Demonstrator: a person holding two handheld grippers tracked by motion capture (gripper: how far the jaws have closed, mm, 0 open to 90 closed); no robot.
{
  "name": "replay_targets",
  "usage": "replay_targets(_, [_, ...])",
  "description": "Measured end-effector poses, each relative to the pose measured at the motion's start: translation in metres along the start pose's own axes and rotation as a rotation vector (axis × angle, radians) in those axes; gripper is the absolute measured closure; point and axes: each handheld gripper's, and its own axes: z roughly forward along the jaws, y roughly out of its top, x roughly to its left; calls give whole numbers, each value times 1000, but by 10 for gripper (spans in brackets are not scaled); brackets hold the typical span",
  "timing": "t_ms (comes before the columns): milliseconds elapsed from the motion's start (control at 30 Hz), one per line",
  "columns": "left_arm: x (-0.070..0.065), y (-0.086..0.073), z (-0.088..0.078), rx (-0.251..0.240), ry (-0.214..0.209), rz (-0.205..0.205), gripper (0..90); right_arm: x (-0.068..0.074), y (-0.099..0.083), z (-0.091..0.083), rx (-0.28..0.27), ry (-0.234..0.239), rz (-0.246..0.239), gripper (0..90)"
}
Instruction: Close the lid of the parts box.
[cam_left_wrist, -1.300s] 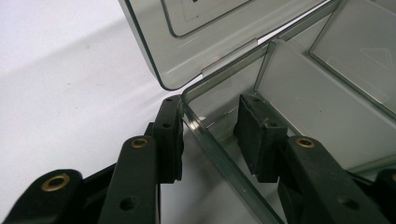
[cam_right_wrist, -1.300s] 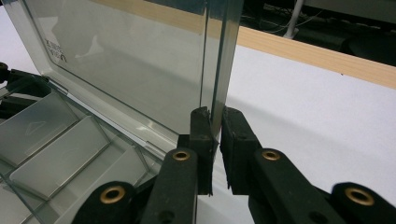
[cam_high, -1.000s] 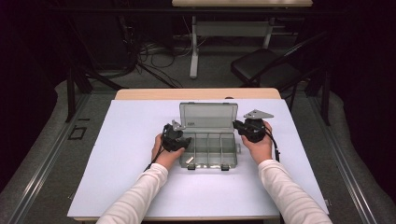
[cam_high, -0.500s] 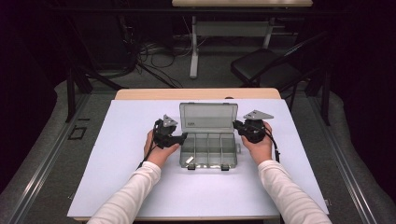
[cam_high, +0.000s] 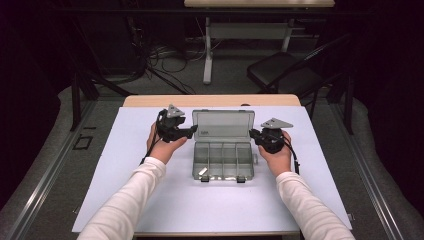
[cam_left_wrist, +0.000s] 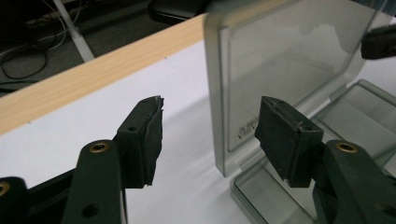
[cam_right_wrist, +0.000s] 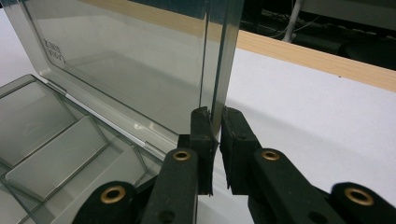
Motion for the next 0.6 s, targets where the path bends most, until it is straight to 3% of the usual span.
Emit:
replay_targets(167, [5, 12, -2, -14, -22, -1, 488, 0, 0, 0, 0, 1, -1, 843])
replay_targets(467, [-1, 27, 3, -29, -54, 30, 565, -1, 0, 0, 0, 2, 1, 843])
replay_targets(600, [-4, 29, 2, -21, -50, 68, 653, -1, 0, 0, -1, 3, 3, 843])
